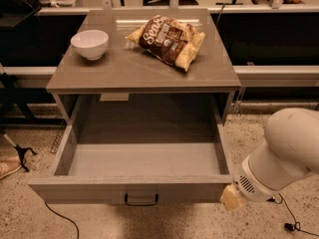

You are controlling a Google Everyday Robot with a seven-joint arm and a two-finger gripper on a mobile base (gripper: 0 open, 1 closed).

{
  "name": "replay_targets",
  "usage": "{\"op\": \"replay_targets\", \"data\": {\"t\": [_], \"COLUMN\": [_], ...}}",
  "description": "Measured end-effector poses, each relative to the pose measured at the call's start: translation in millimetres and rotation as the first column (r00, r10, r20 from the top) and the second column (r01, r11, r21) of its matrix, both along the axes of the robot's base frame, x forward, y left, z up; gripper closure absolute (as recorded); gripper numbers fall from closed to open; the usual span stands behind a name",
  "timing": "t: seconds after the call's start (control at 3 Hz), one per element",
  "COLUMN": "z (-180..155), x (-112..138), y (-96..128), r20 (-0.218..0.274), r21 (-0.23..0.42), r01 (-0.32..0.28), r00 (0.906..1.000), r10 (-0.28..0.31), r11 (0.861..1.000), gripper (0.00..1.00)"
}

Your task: Close top drawer

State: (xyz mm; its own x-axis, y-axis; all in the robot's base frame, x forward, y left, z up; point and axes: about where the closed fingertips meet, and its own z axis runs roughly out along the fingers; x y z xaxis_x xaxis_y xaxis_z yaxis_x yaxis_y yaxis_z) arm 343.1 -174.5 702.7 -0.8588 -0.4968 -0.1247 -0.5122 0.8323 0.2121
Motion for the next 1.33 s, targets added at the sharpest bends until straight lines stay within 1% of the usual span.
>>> {"op": "replay_targets", "data": {"t": [0.33,0.67,1.0,1.33], "z": [-48.0,-79.4,-79.8,-81.2], "x": [2.4,42.1,43.2,47.1], "y": [-0.7,-4.6,-4.3,-3.0], "r20": [-0.052,-0.029,-0.025,-0.011], "r21": [-0.015,-0.046,-0.041,-0.023], "r01": [0.108,0.164,0.17,0.189], "r00": [0.9928,0.9858,0.985,0.9818], "r10": [-0.108,-0.165,-0.171,-0.189], "r11": [0.994,0.985,0.985,0.982], "gripper": [1.0,1.0,1.0,1.0]}}
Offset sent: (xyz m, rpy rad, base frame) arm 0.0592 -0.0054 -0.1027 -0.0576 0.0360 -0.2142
